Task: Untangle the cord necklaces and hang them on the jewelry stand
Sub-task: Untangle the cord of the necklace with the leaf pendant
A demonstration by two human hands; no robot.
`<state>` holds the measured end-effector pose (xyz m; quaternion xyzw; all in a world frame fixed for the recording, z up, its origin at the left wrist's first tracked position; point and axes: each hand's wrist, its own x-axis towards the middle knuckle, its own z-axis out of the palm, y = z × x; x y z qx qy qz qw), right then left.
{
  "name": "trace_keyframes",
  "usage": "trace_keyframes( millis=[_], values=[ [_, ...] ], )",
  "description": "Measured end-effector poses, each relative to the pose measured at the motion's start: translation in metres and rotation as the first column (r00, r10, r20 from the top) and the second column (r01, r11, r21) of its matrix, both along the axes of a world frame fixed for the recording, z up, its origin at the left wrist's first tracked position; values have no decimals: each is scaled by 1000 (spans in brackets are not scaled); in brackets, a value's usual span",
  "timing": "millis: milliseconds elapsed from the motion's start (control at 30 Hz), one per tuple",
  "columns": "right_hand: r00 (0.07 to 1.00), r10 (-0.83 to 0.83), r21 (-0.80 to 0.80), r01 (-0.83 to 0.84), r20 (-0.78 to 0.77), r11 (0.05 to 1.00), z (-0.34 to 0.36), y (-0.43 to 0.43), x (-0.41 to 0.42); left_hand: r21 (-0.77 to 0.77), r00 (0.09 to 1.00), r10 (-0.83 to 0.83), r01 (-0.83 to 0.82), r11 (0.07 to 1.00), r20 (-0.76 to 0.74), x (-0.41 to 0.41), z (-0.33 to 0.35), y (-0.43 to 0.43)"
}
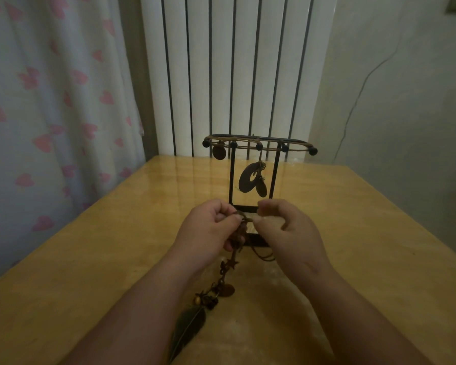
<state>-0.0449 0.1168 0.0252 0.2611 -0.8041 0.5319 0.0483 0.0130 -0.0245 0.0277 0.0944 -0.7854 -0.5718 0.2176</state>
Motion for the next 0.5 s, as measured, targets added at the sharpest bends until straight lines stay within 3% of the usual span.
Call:
trace_keyframes(
  millis=[100, 200, 333, 500],
  values=[
    [998, 16, 157, -6, -61, 988, 1, -2, 1, -4, 1000, -7, 7, 1000, 9, 0, 0, -1],
    [1000, 12, 160, -8, -25, 987, 4, -2, 1, 38, 999, 10, -12, 999, 48, 0, 1, 0],
    [980, 29, -167, 4, 196, 986, 10, 1, 2, 50, 994, -3, -2, 999, 105, -1, 1, -1],
    [899, 231, -473, -31, 372, 881, 16, 3, 5, 63, 985, -19, 9, 998, 169, 0, 2, 0]
  ],
)
